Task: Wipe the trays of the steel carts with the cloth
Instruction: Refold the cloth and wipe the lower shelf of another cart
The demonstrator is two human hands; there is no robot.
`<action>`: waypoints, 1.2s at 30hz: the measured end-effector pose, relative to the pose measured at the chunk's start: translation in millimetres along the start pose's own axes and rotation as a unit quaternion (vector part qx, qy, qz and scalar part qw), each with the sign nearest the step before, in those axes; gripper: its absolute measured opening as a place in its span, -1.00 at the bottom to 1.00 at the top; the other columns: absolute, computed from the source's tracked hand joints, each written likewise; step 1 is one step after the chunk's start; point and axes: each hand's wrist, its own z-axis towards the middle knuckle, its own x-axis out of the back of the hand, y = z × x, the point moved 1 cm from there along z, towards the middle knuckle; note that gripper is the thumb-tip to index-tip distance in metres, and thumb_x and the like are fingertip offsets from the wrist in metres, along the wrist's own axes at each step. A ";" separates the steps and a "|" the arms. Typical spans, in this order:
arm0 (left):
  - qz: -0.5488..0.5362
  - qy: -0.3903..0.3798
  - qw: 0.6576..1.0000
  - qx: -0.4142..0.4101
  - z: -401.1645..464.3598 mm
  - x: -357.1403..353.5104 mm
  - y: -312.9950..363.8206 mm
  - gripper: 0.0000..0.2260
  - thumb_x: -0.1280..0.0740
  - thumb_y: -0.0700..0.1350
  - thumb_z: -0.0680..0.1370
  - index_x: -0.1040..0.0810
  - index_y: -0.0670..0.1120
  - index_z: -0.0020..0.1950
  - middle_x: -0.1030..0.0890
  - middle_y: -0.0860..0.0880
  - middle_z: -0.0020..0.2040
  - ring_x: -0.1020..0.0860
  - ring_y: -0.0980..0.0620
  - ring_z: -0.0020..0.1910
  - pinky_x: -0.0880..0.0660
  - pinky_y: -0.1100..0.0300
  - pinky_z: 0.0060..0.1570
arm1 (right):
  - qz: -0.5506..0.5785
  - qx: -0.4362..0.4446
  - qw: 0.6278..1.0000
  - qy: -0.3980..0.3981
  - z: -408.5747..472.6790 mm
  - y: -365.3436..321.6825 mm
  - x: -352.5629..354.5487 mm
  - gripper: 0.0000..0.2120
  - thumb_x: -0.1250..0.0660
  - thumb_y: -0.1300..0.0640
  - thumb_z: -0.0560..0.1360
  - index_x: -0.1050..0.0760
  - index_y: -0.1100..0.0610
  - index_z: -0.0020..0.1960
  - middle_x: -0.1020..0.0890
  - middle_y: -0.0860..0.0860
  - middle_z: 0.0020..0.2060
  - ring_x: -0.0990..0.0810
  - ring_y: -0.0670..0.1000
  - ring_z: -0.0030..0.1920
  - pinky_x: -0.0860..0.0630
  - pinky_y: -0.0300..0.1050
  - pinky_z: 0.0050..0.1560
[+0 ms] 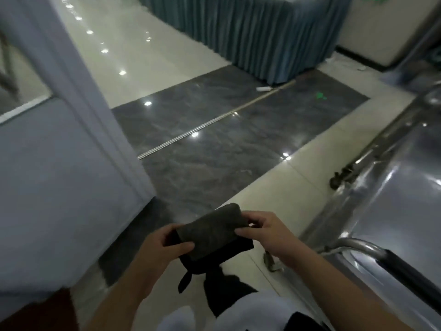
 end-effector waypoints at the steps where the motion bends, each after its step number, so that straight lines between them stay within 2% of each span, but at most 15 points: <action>1: 0.011 -0.015 1.000 -0.007 26.8 0.9 11.5 -0.73 -0.54 -0.27 0.37 -0.69 -0.08 0.03 -0.72 -0.14 -0.02 -0.68 -0.09 0.01 -0.59 0.02 0.01 | -0.001 -0.001 1.000 0.015 17.8 -0.6 9.2 -0.70 -0.42 0.32 0.51 -0.65 0.07 0.19 -0.73 -0.06 0.00 -0.71 -0.02 0.00 -0.59 -0.16 0.03; 3: 0.018 -0.030 0.999 -0.016 78.4 -3.8 39.8 -0.69 -0.57 -0.25 0.31 -0.69 -0.11 0.03 -0.71 -0.20 -0.02 -0.69 -0.12 -0.01 -0.59 0.09 -0.08 | 0.004 -0.001 0.999 0.044 55.8 -6.3 27.4 -0.71 -0.44 0.30 0.51 -0.66 0.06 0.19 -0.73 -0.07 0.01 -0.71 -0.02 -0.01 -0.60 -0.13 0.04; 7: 0.025 -0.064 0.997 -0.016 166.7 -16.5 97.1 -0.75 -0.42 -0.46 0.39 -0.63 -0.22 0.01 -0.70 -0.19 -0.17 -0.68 -0.02 -0.21 -0.56 0.31 -0.34 | 0.043 -0.010 0.992 0.118 124.6 -34.4 68.4 -0.73 -0.46 0.29 0.50 -0.67 -0.02 0.10 -0.74 -0.09 -0.05 -0.70 -0.06 -0.02 -0.62 -0.18 0.03; 9: 0.045 -0.107 0.993 -0.014 211.8 -21.5 130.8 -0.63 -0.62 -0.19 0.24 -0.67 -0.12 0.02 -0.71 -0.17 -0.13 -0.67 -0.11 -0.11 -0.59 0.24 -0.25 | 0.079 -0.008 0.985 0.150 158.4 -51.5 90.2 -0.72 -0.48 0.30 0.48 -0.66 -0.06 0.05 -0.73 -0.15 -0.13 -0.68 -0.17 -0.07 -0.57 -0.33 -0.08; 11: 0.080 -0.173 0.982 -0.005 258.0 -20.3 152.9 -0.28 -0.71 0.06 -0.02 -0.67 -0.02 0.12 -0.70 -0.19 0.02 -0.67 -0.14 -0.01 -0.62 0.14 -0.11 | 0.085 -0.015 0.978 0.189 193.0 -63.9 109.9 -0.68 -0.51 0.28 0.45 -0.65 0.02 0.16 -0.70 -0.10 -0.04 -0.66 -0.10 0.00 -0.54 -0.35 -0.04; 12: 0.096 -0.206 0.974 0.000 277.4 -23.5 164.6 -0.20 -0.72 0.07 -0.04 -0.64 -0.01 0.18 -0.68 -0.18 0.09 -0.67 -0.14 0.04 -0.63 0.13 -0.06 | 0.085 -0.014 0.975 0.203 208.1 -69.1 117.4 -0.63 -0.51 0.28 0.45 -0.63 0.08 0.23 -0.69 -0.04 0.03 -0.65 -0.04 0.05 -0.56 -0.30 0.02; 15: 0.119 -0.305 0.945 0.017 328.2 -46.0 201.0 -0.29 -0.64 -0.05 0.17 -0.55 -0.06 0.30 -0.67 -0.15 0.17 -0.65 -0.13 0.13 -0.61 0.15 -0.02 | 0.096 -0.003 0.971 0.220 245.7 -85.8 141.3 -0.62 -0.48 0.36 0.44 -0.64 0.14 0.24 -0.71 0.03 0.07 -0.66 -0.01 0.08 -0.59 -0.19 0.14; 19: 0.160 -0.403 0.901 -0.015 406.0 -87.4 243.6 -0.50 -0.58 -0.07 0.28 -0.63 -0.07 0.21 -0.67 -0.19 0.13 -0.65 -0.10 0.09 -0.59 0.16 -0.03 | 0.096 0.008 0.965 0.245 283.8 -103.4 182.2 -0.63 -0.40 0.40 0.48 -0.67 0.03 0.16 -0.72 -0.02 0.04 -0.66 -0.10 0.04 -0.57 -0.20 0.09; 22: 0.193 -0.446 0.873 -0.038 472.5 -131.0 280.7 -0.62 -0.56 -0.14 0.36 -0.63 0.00 0.17 -0.68 -0.13 0.12 -0.65 -0.10 0.12 -0.59 0.14 0.01 | 0.116 0.011 0.944 0.307 311.8 -114.1 217.0 -0.60 -0.36 0.43 0.49 -0.67 -0.01 0.13 -0.72 0.01 0.05 -0.67 -0.02 0.10 -0.59 -0.12 0.16; 25: 0.217 -0.512 0.830 -0.038 523.6 -176.9 318.1 -0.58 -0.50 -0.22 0.46 -0.55 0.06 0.27 -0.67 -0.08 0.15 -0.64 -0.12 0.14 -0.60 -0.04 0.09 | 0.140 -0.001 0.909 0.392 333.5 -125.9 248.3 -0.62 -0.35 0.40 0.52 -0.66 0.00 0.16 -0.72 0.01 0.05 -0.67 -0.01 0.11 -0.57 -0.13 0.15; 27: 0.240 -0.554 0.796 -0.046 549.7 -206.9 339.4 -0.58 -0.47 -0.24 0.49 -0.57 0.16 0.25 -0.67 -0.02 0.14 -0.64 -0.05 0.13 -0.61 -0.03 0.08 | 0.141 -0.021 0.886 0.441 340.9 -134.6 263.2 -0.63 -0.35 0.36 0.53 -0.65 -0.04 0.19 -0.71 -0.03 0.07 -0.66 -0.04 0.13 -0.55 -0.18 0.13; 29: 0.256 -0.604 0.754 -0.043 569.8 -243.0 362.1 -0.58 -0.41 -0.34 0.51 -0.55 0.08 0.26 -0.69 0.01 0.08 -0.66 0.00 0.06 -0.62 0.08 0.00 | 0.161 -0.021 0.850 0.502 342.3 -138.0 277.2 -0.62 -0.40 0.32 0.52 -0.61 -0.06 0.23 -0.69 -0.09 0.13 -0.65 -0.06 0.16 -0.56 -0.19 0.14; 32: 0.275 -0.667 0.692 -0.025 581.8 -306.1 384.3 -0.58 -0.36 -0.41 0.51 -0.47 -0.09 0.31 -0.71 -0.05 0.03 -0.67 -0.04 0.03 -0.62 0.11 -0.07 | 0.251 -0.023 0.759 0.601 324.1 -137.8 293.1 -0.40 -0.52 0.26 0.45 -0.45 -0.19 0.36 -0.59 -0.12 0.27 -0.62 -0.08 0.20 -0.60 -0.17 0.10; 34: 0.278 -0.708 0.649 -0.011 576.6 -348.7 391.8 -0.57 -0.41 -0.37 0.51 -0.44 -0.10 0.32 -0.69 -0.14 0.07 -0.67 -0.15 0.06 -0.64 -0.01 -0.04 | 0.347 0.012 0.737 0.580 309.3 -132.7 294.4 -0.33 -0.50 0.21 0.47 -0.33 -0.19 0.45 -0.56 -0.09 0.32 -0.60 -0.04 0.26 -0.60 -0.10 0.09; 36: 0.276 -0.740 0.613 0.017 566.4 -391.1 394.4 -0.54 -0.45 -0.32 0.48 -0.44 -0.09 0.33 -0.66 -0.22 0.11 -0.64 -0.25 0.10 -0.63 -0.13 0.01 | 0.394 0.048 0.730 0.556 299.7 -124.5 297.5 -0.35 -0.49 0.05 0.48 -0.31 -0.12 0.50 -0.52 -0.01 0.39 -0.52 0.07 0.36 -0.55 0.13 0.24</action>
